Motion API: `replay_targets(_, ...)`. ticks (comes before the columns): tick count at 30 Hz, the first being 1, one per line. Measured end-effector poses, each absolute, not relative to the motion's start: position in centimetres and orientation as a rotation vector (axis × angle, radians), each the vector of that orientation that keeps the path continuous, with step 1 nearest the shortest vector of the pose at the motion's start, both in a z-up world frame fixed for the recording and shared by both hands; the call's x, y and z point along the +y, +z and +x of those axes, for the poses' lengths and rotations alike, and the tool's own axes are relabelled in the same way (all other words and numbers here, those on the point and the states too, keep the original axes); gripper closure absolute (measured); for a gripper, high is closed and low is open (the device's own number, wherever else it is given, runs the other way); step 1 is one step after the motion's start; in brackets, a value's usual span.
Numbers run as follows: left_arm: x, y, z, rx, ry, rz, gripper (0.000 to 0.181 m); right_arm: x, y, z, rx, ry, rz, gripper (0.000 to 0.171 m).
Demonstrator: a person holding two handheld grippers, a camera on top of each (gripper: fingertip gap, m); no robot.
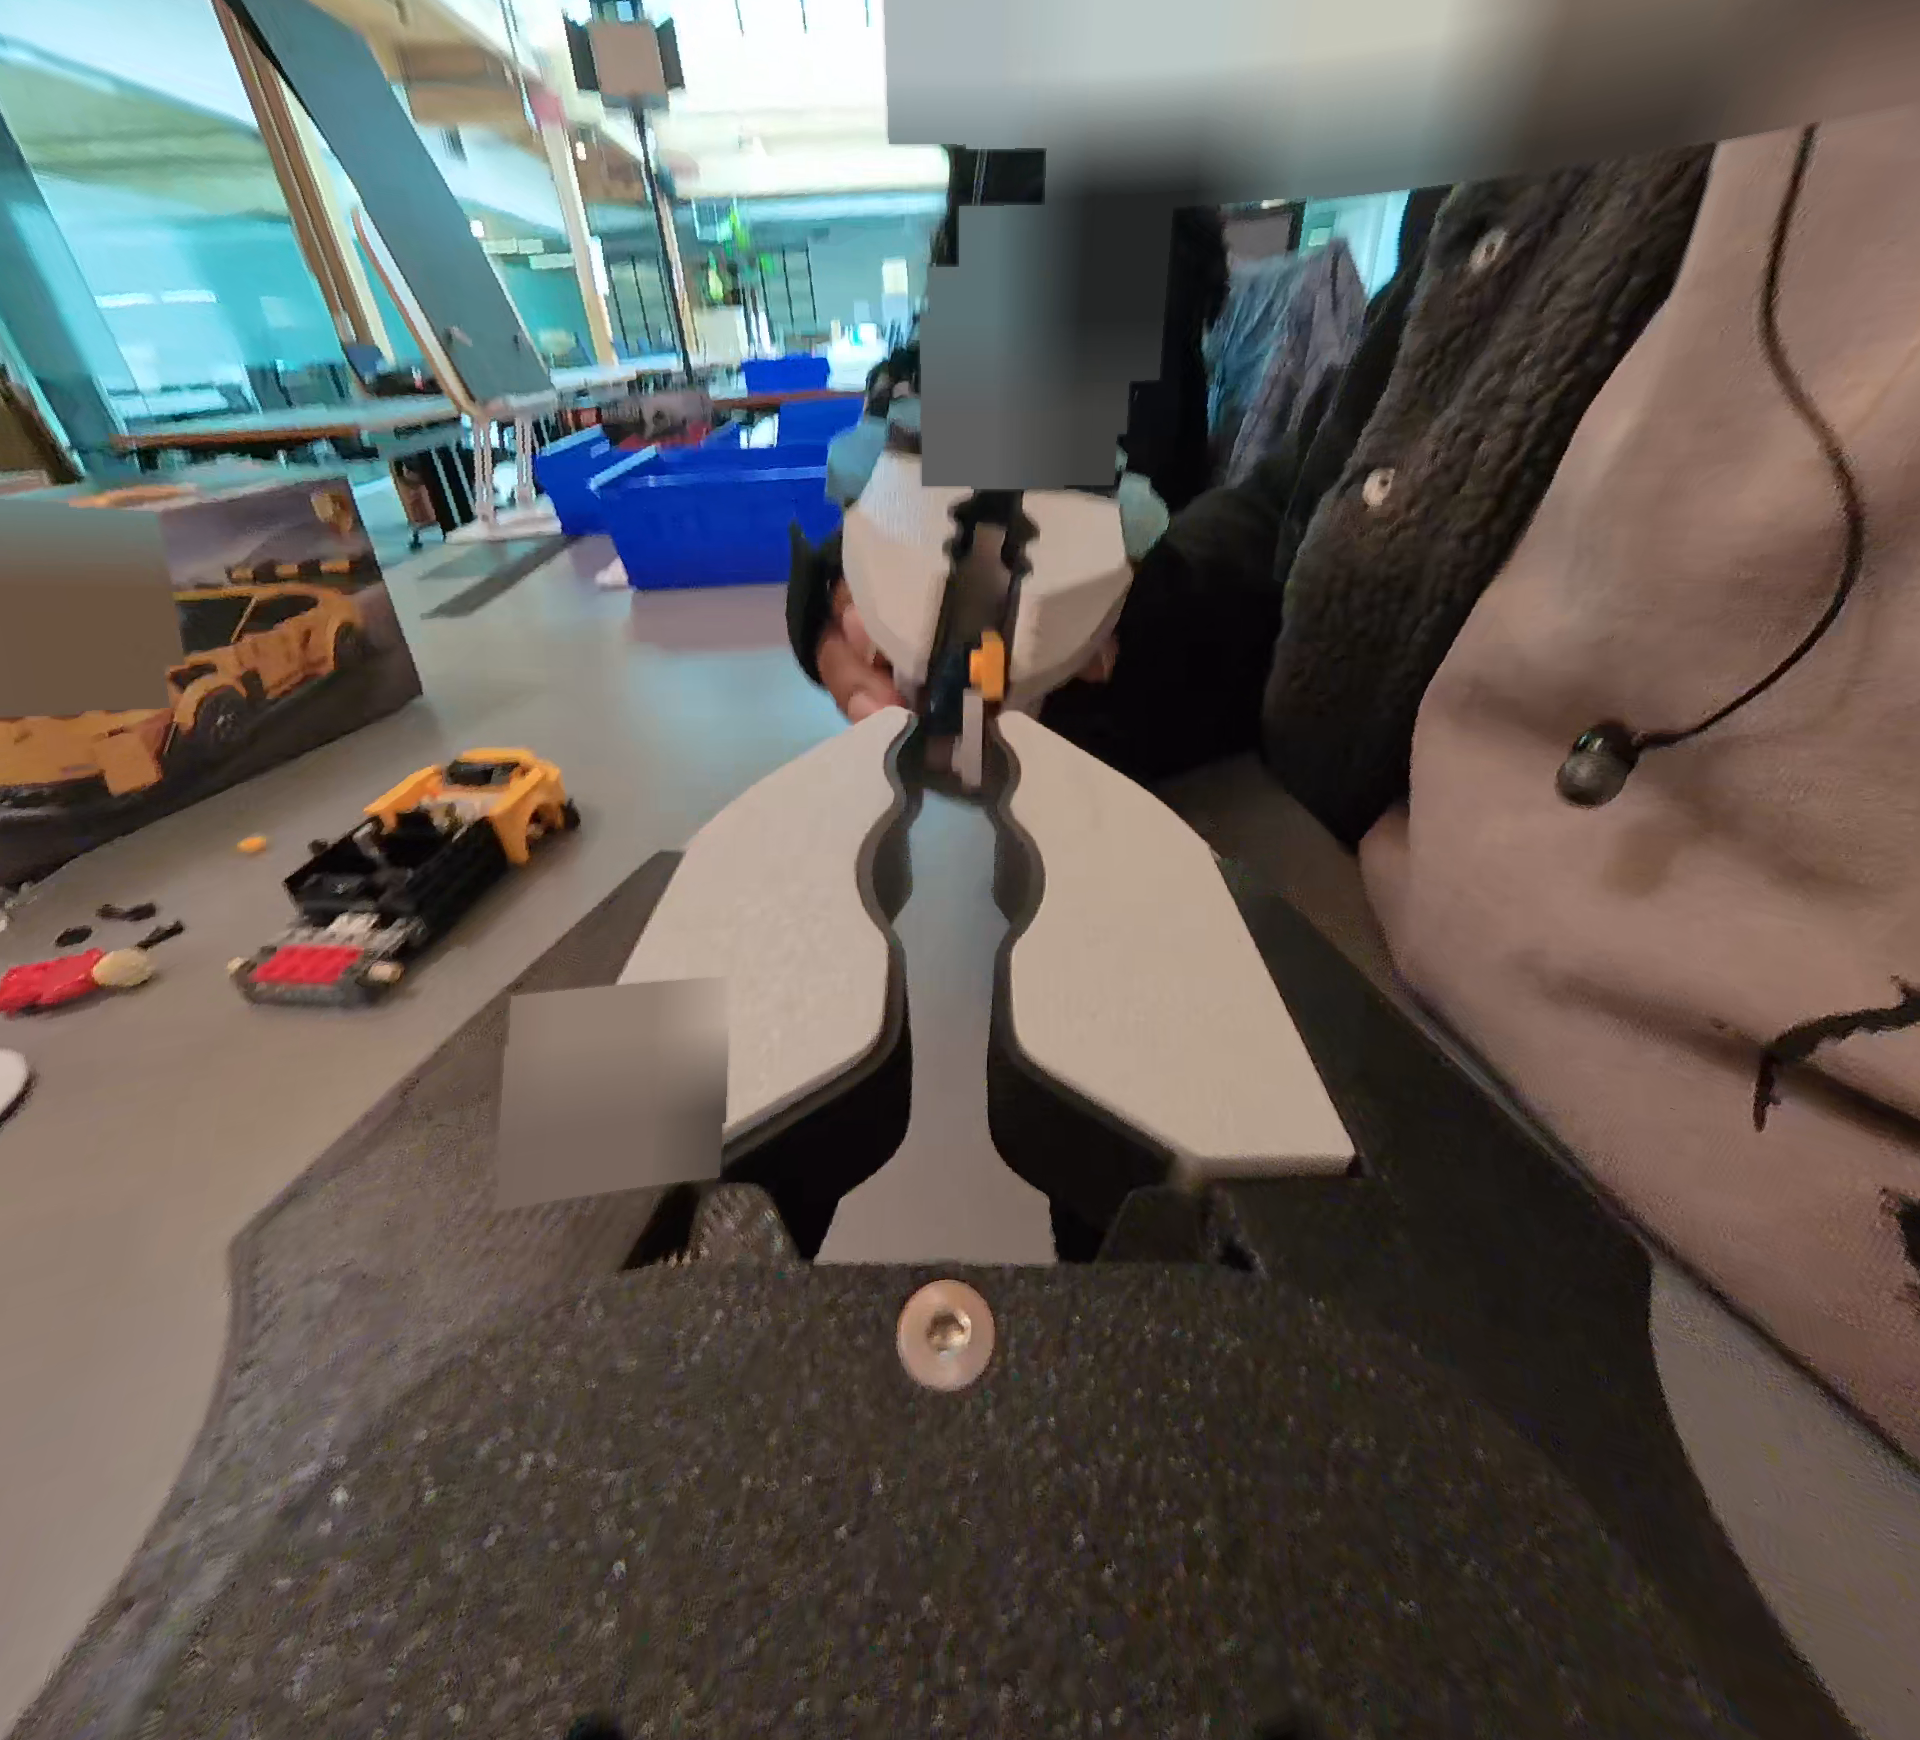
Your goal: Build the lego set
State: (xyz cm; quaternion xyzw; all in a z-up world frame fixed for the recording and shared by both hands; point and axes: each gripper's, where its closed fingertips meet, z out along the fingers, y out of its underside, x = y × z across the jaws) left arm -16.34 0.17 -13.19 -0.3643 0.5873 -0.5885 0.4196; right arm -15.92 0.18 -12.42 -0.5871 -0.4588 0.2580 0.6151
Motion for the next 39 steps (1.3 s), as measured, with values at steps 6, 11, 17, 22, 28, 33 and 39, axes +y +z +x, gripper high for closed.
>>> replay_targets(6, 1.4, -14.6, -15.8, 1.635, -1.084, -0.959, 0.151, 1.5, -14.6, -14.4, -1.239, 0.171, -1.389, 0.160)
replay_targets(11, 1.1, -16.6, -15.1, 1.738, -0.808, -0.896, 0.165, 1.1, -16.3, -15.4, -1.344, 0.090, -1.361, 0.160)
replay_targets(17, 1.1, -16.0, -15.2, 1.714, -0.770, -0.837, 0.169, 1.1, -15.5, -15.4, -1.276, 0.158, -1.338, 0.159)
replay_targets(22, 2.9, -15.4, -15.3, 1.645, -0.557, -0.775, 0.170, 1.9, -15.0, -14.6, -1.030, 0.609, -1.545, 0.150)
replay_targets(28, 4.3, -15.8, -15.3, 1.647, -0.249, -0.673, 0.170, 2.9, -15.7, -14.4, -0.838, 0.852, -1.701, 0.148)
replay_targets(33, 4.1, -16.6, -15.0, 1.672, -0.216, -0.661, 0.170, 3.3, -16.9, -14.5, -0.808, 0.876, -1.765, 0.147)
replay_targets(39, 3.5, -17.1, -15.0, 1.667, -0.687, -0.979, 0.170, 3.0, -16.8, -14.4, -0.914, 0.787, -1.692, 0.147)
